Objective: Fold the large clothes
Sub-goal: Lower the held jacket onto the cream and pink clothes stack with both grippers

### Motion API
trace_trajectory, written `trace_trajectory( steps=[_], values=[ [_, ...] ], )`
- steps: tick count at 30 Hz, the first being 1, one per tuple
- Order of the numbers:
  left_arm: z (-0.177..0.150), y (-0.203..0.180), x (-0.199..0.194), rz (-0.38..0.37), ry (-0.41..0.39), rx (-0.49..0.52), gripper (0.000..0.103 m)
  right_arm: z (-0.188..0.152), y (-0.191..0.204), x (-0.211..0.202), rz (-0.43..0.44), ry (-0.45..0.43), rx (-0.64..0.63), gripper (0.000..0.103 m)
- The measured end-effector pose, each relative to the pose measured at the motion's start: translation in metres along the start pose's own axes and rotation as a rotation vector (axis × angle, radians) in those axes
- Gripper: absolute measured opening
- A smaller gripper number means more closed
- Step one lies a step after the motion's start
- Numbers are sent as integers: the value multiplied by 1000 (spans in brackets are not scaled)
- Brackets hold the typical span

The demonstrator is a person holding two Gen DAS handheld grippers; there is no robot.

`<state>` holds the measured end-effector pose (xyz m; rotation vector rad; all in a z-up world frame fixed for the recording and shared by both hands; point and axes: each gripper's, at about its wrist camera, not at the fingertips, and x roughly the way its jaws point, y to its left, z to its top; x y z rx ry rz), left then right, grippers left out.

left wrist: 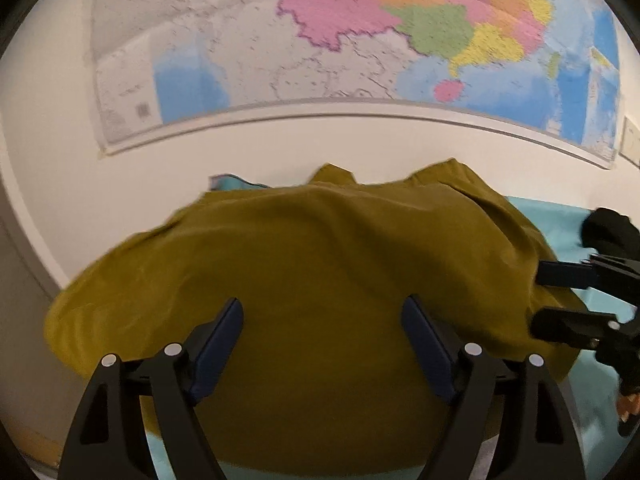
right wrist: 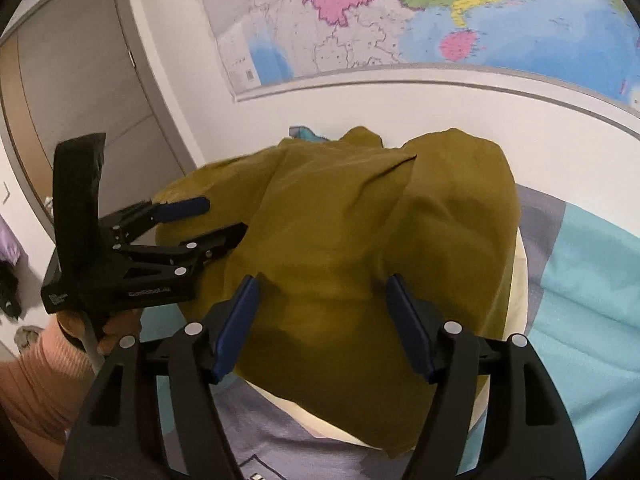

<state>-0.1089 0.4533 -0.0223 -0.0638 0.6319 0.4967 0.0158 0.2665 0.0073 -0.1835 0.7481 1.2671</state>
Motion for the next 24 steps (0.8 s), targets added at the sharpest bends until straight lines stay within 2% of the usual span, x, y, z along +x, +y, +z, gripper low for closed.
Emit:
trace_trajectory(
  steps=[8, 13, 20, 22, 24],
  values=[
    [-17, -14, -36, 14, -51, -29, 89, -17, 5, -27, -27, -48, -25, 70],
    [-31, -25, -44, 23, -54, -40, 92, -29, 5, -27, -38, -36, -16, 73],
    [-45, -31, -65, 39, -53, -107, 96, -43, 16, -48, -59, -88, -32, 81],
    [-49, -33, -72, 52, -53, -117, 96, -50, 20, -57, -73, -110, -36, 90],
    [-54, -34, -75, 46, -38, -138, 96, -55, 23, -63, -85, -120, -46, 94]
  ],
)
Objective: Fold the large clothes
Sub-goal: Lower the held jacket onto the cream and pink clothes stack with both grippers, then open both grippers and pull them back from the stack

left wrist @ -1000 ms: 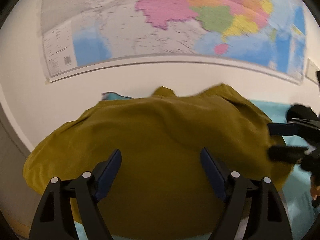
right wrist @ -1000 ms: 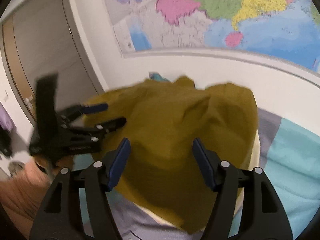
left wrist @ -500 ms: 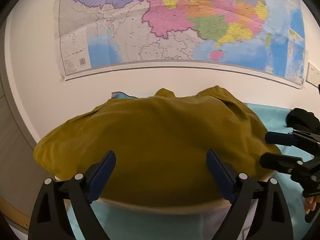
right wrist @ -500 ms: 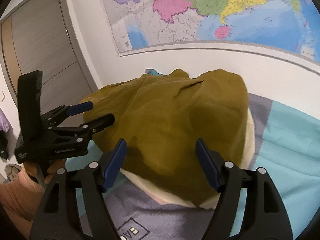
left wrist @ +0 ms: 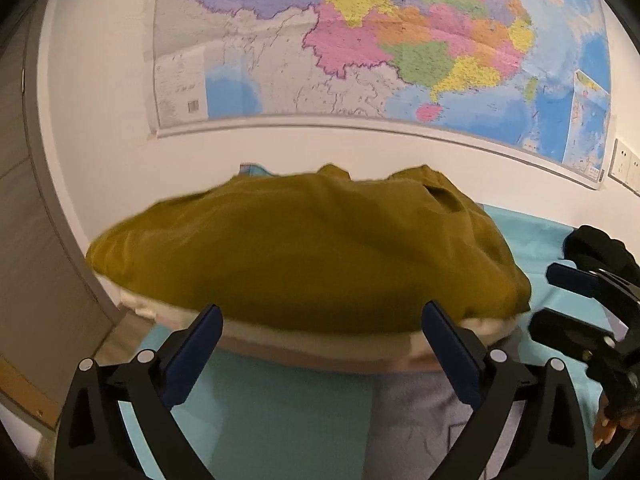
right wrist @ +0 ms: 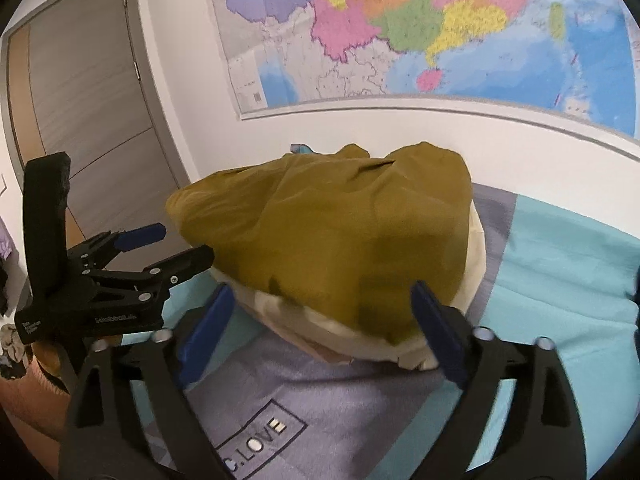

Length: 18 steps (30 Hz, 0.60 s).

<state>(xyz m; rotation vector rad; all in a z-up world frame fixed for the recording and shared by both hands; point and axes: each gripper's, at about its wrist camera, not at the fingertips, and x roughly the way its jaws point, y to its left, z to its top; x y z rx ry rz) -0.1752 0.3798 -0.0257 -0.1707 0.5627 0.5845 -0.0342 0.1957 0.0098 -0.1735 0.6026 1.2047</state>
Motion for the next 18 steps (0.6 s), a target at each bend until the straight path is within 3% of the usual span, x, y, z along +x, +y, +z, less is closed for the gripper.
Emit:
trace_trajectory(
  steps=[2, 10, 18],
  values=[
    [-6, -1, -4, -23, 4, -17, 96, -6, 5, -7, -22, -3, -24, 97],
    [-27, -9, -21, 14, 8, -49, 96, -20, 14, -24, -65, -3, -40, 97],
    [-34, -7, -38, 40, 6, -92, 96, -28, 15, -35, -57, -6, -28, 97]
  ],
)
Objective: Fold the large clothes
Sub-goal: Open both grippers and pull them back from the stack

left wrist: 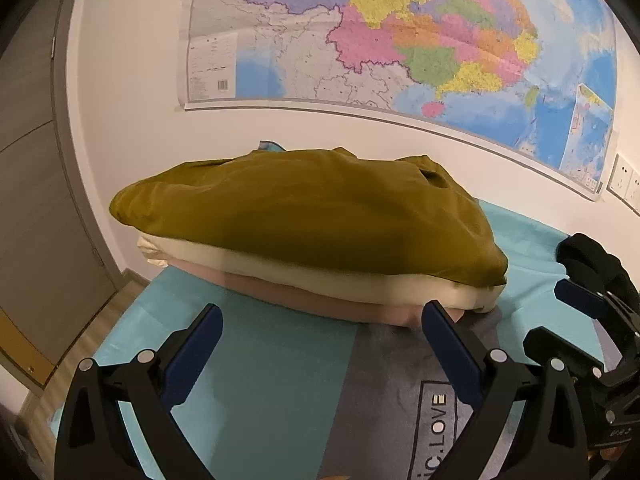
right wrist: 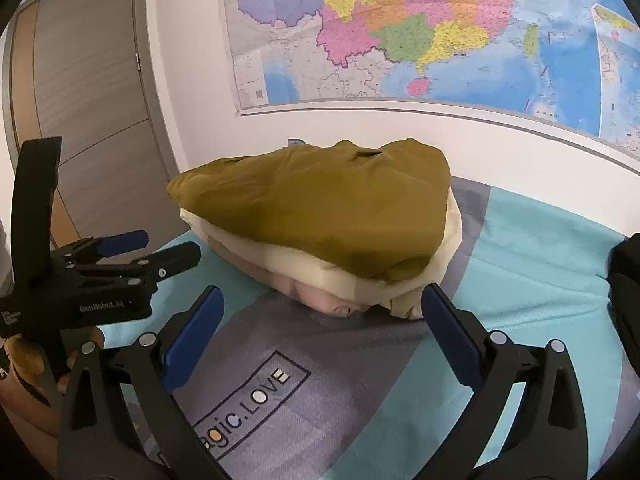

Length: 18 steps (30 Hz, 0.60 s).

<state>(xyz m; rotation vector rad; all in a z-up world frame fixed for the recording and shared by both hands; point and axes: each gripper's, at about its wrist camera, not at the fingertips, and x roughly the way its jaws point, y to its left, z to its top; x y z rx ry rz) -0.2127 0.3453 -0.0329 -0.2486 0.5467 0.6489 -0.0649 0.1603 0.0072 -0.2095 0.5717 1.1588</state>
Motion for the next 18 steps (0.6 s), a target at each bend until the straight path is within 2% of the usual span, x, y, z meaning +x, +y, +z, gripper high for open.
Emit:
trace_trajectory(
  steps=[18],
  values=[
    [-17, -15, -25, 35, -33, 21, 96, -12, 5, -20, -16, -14, -8, 97]
  ],
)
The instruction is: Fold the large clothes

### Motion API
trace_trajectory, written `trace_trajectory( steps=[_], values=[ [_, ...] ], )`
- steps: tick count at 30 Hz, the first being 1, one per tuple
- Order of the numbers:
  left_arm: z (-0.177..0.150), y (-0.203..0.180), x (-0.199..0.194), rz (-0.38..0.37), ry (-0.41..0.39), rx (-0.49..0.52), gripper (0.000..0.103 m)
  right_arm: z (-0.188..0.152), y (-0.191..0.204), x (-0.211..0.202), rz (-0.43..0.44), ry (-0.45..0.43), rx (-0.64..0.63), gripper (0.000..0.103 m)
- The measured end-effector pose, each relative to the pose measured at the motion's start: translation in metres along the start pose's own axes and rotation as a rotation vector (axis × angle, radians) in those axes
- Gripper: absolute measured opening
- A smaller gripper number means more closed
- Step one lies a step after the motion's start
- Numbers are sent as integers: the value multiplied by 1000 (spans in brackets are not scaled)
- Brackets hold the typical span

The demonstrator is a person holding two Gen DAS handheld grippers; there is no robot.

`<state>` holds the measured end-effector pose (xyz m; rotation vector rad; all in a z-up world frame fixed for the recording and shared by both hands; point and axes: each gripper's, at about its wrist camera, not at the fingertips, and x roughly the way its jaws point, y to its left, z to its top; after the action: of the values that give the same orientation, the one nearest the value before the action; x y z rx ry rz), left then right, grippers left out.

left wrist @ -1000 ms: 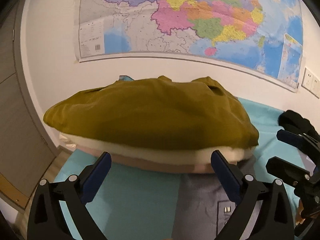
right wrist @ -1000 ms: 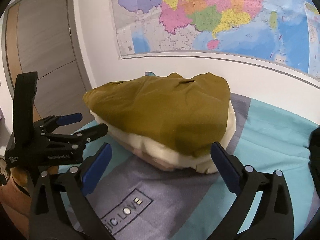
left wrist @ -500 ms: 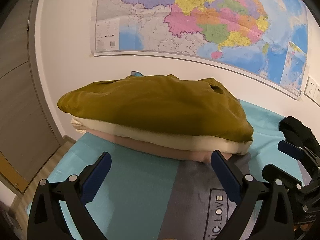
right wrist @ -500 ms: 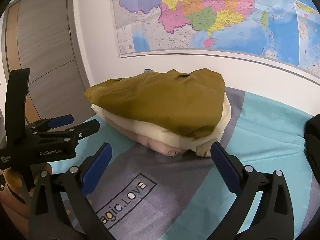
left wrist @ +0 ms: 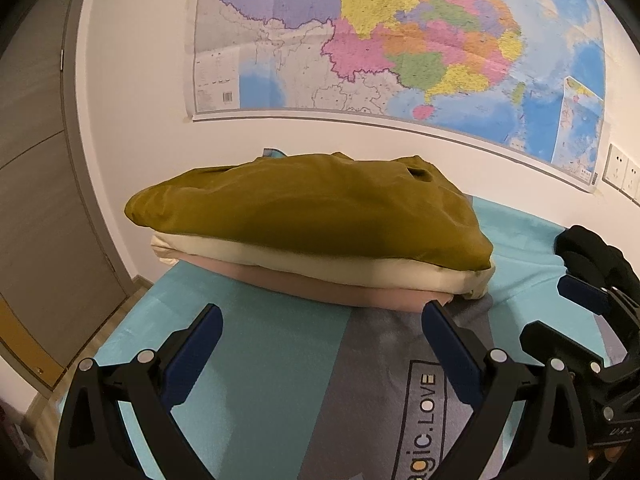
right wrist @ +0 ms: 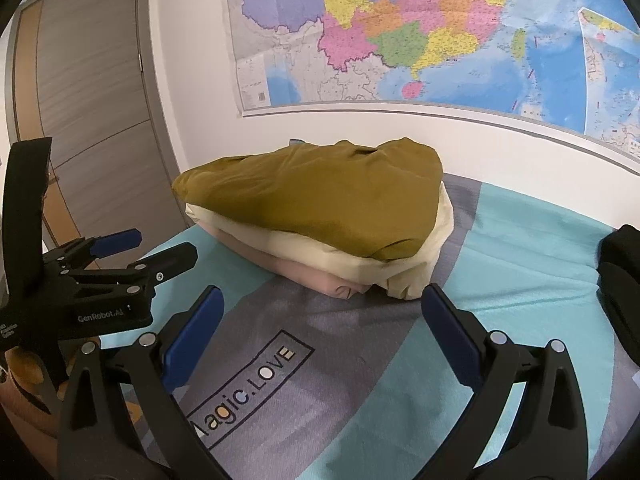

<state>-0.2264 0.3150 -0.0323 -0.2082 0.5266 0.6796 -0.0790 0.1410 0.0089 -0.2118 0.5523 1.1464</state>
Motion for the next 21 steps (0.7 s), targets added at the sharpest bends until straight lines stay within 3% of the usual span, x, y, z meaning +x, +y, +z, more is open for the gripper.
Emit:
trace_trajectory(
  steps=[21],
  values=[
    [-10, -4, -12, 16, -11, 5, 96, -9, 6, -9, -2, -2, -7, 97]
  ],
)
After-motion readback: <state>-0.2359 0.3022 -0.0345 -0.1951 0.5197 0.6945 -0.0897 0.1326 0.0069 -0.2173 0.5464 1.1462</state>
